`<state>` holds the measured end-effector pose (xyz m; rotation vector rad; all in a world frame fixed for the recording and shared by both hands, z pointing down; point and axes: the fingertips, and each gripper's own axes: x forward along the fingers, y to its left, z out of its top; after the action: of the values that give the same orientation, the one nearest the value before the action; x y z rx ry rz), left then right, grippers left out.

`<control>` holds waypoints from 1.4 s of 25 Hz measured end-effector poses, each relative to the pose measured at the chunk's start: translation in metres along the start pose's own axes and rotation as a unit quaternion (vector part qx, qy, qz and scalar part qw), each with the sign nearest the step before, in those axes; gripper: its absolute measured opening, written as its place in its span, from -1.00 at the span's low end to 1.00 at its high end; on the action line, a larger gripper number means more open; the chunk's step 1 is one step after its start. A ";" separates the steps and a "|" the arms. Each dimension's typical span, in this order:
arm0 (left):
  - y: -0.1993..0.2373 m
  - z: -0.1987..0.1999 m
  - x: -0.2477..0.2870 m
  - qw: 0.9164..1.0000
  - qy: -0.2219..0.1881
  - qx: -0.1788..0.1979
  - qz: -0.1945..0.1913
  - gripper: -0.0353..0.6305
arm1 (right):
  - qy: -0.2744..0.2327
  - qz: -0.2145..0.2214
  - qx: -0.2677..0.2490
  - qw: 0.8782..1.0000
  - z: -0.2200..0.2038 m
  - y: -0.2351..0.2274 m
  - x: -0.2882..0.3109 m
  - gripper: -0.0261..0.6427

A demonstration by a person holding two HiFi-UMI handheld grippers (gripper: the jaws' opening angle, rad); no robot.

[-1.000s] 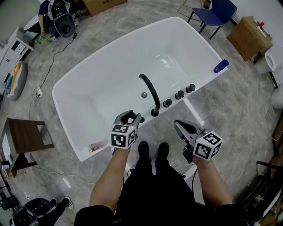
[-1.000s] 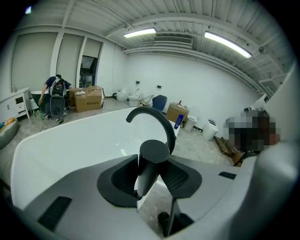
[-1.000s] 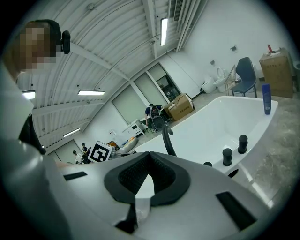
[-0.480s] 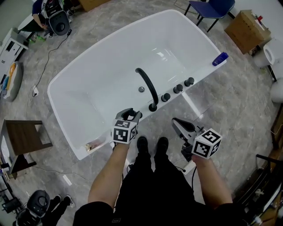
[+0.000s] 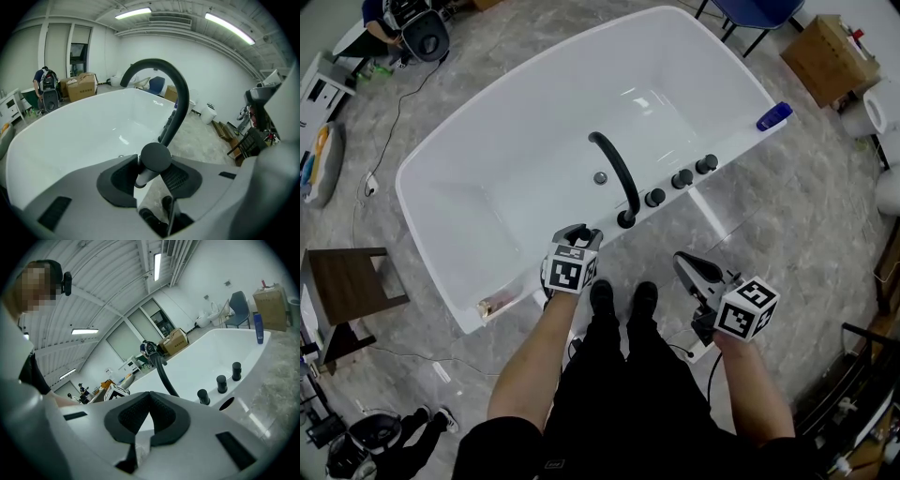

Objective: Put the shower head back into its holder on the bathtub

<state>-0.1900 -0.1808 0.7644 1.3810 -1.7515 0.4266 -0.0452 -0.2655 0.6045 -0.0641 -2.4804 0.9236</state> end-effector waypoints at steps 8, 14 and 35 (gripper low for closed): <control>-0.003 -0.003 0.008 1.000 0.007 0.012 -0.006 -0.41 | -0.006 0.001 0.004 1.000 0.004 -0.002 0.000 -0.87; -0.004 -0.011 0.006 1.000 0.020 0.019 0.006 -0.27 | -0.008 0.006 0.001 1.000 0.011 0.006 -0.004 -0.87; -0.018 0.046 -0.084 0.997 -0.059 0.021 0.034 -0.16 | -0.049 0.081 -0.022 0.995 0.058 0.030 -0.006 -0.87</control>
<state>-0.1892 -0.1664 0.6675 1.4040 -1.8990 0.4284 -0.0701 -0.2790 0.5456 -0.2446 -2.6164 0.9595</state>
